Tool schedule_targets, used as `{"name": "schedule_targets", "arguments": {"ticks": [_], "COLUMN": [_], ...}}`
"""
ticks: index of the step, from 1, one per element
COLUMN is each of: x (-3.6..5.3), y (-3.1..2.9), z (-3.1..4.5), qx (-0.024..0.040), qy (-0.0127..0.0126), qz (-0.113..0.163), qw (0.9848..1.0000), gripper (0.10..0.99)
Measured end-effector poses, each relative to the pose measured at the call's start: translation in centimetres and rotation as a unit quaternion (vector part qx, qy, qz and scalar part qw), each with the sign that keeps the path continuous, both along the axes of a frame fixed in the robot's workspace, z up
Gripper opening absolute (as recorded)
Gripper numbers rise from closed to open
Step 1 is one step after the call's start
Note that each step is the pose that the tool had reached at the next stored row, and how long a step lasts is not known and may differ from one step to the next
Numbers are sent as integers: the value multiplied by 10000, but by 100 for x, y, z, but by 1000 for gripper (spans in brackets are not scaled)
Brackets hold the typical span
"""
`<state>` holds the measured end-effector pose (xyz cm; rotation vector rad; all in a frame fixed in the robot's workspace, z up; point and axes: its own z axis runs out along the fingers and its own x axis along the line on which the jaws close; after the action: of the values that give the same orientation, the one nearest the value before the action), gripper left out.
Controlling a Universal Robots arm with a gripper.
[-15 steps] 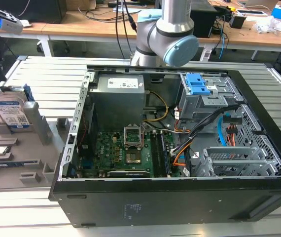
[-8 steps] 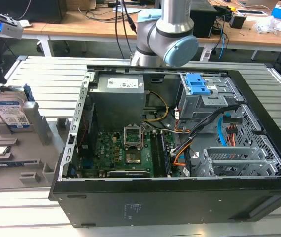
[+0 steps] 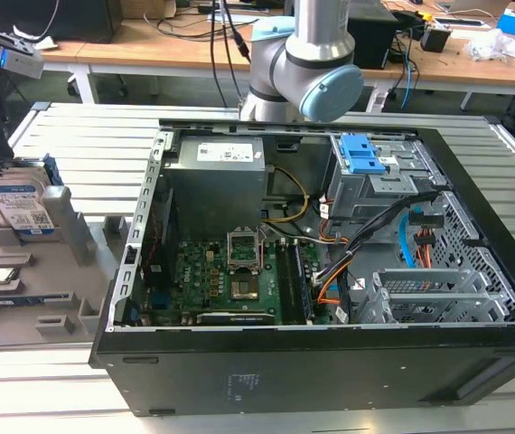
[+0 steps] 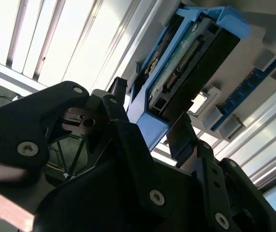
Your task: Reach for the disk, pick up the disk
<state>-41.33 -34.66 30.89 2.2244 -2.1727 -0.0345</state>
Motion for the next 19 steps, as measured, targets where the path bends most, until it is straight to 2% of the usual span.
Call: {"name": "schedule_targets", "arguments": {"ticks": [8, 10, 19], "x": [-60, -71, -71], "y": [-4, -35, -48], "z": [-102, -135, -195], "qx": [0, 0, -8], "qy": [0, -1, 2], "qz": [14, 29, 77], "qw": [10000, 10000, 10000], "gripper": [600, 600, 600]}}
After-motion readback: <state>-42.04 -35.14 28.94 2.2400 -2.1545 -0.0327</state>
